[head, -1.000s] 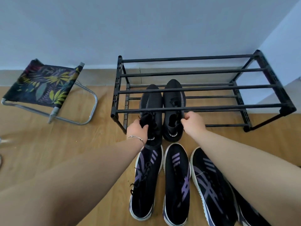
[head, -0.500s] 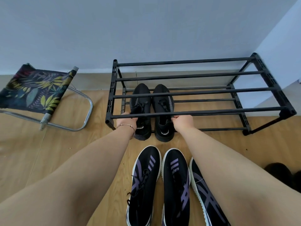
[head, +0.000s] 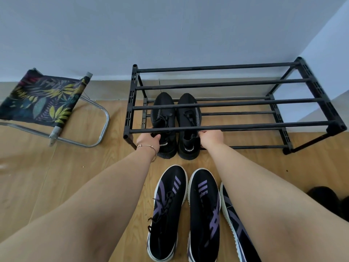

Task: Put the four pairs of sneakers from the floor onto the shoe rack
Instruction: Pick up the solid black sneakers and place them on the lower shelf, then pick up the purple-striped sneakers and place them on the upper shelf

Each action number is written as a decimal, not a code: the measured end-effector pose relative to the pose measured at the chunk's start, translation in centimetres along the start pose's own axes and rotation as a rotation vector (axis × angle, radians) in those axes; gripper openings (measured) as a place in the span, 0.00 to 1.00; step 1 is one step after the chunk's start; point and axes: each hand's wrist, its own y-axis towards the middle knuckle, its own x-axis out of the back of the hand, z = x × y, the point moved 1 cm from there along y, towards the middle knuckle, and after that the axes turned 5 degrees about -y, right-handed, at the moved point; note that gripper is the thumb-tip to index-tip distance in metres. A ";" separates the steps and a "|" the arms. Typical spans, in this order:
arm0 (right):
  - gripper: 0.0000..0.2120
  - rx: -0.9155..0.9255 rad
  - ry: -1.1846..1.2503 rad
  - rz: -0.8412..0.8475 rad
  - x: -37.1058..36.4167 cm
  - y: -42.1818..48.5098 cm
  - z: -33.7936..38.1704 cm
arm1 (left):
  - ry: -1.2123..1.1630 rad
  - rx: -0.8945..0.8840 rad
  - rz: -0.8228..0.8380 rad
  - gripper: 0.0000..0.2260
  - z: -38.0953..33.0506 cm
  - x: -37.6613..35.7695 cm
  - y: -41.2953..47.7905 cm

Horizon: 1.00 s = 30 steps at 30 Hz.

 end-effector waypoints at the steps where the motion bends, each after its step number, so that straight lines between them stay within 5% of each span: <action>1: 0.12 -0.001 -0.025 0.005 0.0 0.1 0.1 | 0.004 0.000 -0.006 0.15 0.0 0.0 -0.1; 7: 0.08 0.075 -0.104 -0.001 -0.2 0.5 0.6 | 0.088 -0.015 -0.002 0.16 -0.4 0.2 -0.1; 14: 0.17 0.074 -0.058 0.004 0.0 -0.7 -0.1 | 0.078 -0.032 -0.001 0.17 -0.2 0.2 -0.4; 30: 0.22 0.459 -0.540 -0.224 2.1 -11.5 -7.1 | 0.289 -0.339 0.034 0.32 2.4 0.5 -10.2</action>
